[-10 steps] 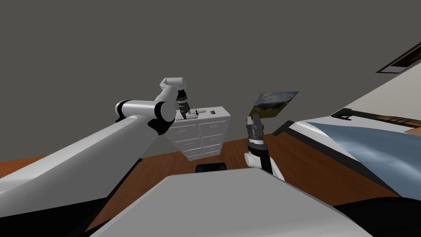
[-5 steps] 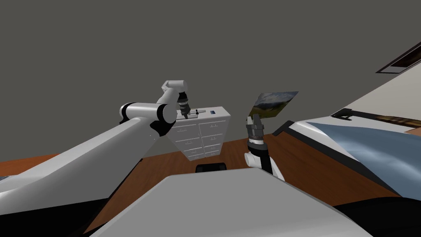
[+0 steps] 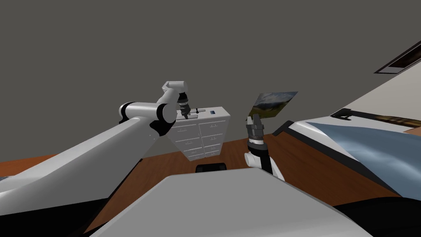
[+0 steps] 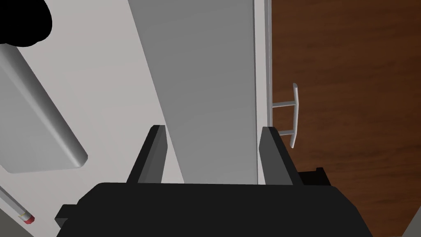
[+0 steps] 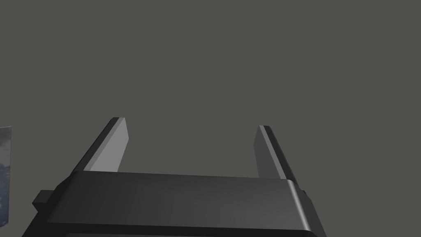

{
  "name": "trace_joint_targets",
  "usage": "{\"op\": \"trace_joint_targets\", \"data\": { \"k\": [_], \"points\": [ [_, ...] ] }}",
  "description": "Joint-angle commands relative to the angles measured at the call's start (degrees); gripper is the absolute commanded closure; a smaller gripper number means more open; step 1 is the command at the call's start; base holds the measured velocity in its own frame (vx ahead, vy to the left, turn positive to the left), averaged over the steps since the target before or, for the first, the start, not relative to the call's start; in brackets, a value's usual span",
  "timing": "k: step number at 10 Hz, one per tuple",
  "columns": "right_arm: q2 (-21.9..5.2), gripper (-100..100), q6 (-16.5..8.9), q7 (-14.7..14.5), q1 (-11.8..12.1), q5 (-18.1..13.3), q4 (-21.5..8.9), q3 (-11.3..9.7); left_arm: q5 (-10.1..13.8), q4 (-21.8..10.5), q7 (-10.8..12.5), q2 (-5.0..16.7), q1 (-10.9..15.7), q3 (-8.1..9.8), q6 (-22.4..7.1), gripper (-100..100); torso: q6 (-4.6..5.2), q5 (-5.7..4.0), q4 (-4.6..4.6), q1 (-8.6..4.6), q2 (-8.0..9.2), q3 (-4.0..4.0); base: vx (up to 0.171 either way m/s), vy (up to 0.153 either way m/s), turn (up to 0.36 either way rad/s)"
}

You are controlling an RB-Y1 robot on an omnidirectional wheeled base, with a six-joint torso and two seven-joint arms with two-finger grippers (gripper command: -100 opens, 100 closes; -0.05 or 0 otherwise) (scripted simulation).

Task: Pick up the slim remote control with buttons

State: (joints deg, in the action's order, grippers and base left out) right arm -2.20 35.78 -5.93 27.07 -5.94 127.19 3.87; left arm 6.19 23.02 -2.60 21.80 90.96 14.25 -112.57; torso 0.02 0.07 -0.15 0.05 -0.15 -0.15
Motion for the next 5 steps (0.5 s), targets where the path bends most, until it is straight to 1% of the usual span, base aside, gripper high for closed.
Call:
{"op": "trace_joint_targets", "data": {
  "k": [1, 2, 3, 4, 5],
  "points": [
    [0.0, 0, 0.0, 0.0, 0.0, 0.0, 0.0, 0.0, -0.03, 0.59, -0.13, 0.47, 1.03, 0.11, -1.81, 100, 0.0, 0.0, 0.0, 0.0, 0.0, 0.0, 0.008, 0.001, 0.001],
    [0.0, 0, 0.0, 0.0, 0.0, 0.0, 0.0, 0.0, -0.03, 0.59, -0.13, 0.47, 1.03, 0.11, -1.81, 100, -0.01, 0.0, 0.01, 0.01, -0.05, -0.02, 0.013, 0.004, 0.005],
    [0.0, 0, 0.0, 0.0, 0.0, 0.0, 0.0, 0.0, -0.04, 0.7, -0.12, 0.63, 1.49, 0.15, -2.41, 100, -0.01, 0.03, -0.01, 0.04, -0.08, -0.04, 0.011, 0.003, 0.001],
    [0.0, 0, 0.0, 0.0, 0.0, 0.0, 0.0, 0.0, -0.02, 1.73, -0.09, 0.38, 0.65, 0.15, -1.95, 100, -0.01, 0.02, 0.0, 0.04, -0.08, -0.04, 0.006, 0.002, 0.0],
    [0.0, 0, 0.0, 0.0, 0.0, 0.0, 0.0, 0.0, -0.01, 1.86, -0.07, 0.39, 0.67, 0.16, -2.11, 0, -0.01, 0.02, -0.02, 0.04, -0.08, -0.05, 0.0, 0.0, 0.0]
  ]
}}
